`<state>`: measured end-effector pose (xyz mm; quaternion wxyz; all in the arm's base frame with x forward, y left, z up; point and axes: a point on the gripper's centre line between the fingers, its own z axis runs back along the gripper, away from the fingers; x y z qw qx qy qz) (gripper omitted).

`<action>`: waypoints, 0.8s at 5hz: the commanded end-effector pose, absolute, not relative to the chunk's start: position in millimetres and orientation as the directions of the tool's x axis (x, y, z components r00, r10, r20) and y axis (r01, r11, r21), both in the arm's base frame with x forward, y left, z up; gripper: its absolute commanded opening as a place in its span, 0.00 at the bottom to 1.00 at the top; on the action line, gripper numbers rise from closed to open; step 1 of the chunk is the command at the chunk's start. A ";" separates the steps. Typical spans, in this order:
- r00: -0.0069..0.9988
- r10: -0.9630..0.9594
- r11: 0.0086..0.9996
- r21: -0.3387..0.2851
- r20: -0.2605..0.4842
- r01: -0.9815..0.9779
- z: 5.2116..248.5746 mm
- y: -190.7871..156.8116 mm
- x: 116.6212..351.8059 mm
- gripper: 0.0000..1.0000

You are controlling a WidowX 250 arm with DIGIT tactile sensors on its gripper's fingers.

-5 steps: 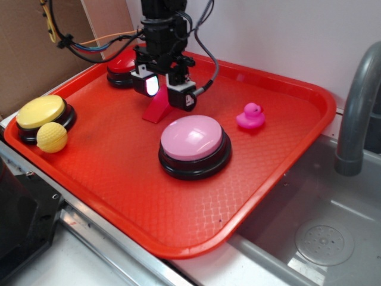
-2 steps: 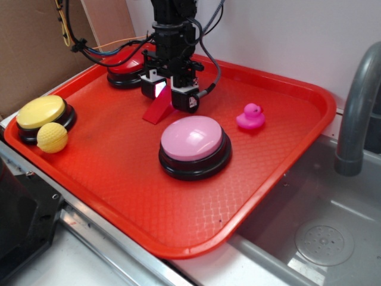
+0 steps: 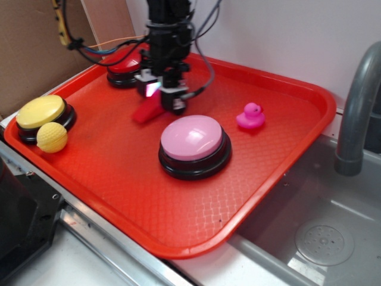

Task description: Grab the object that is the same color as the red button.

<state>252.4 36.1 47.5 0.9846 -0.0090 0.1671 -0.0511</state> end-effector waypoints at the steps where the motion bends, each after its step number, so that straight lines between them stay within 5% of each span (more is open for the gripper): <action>1: 0.974 0.022 1.000 -0.013 -0.227 -0.025 165.4 70.8 184.5 0.00; 2: 0.981 0.005 0.998 -0.061 -0.195 -0.017 213.9 69.0 171.2 0.00; 3: 0.988 0.041 0.999 -0.023 -0.148 -0.045 258.5 60.8 163.2 0.00; 4: 0.995 0.037 0.999 0.002 -0.093 -0.037 258.4 54.5 159.8 0.00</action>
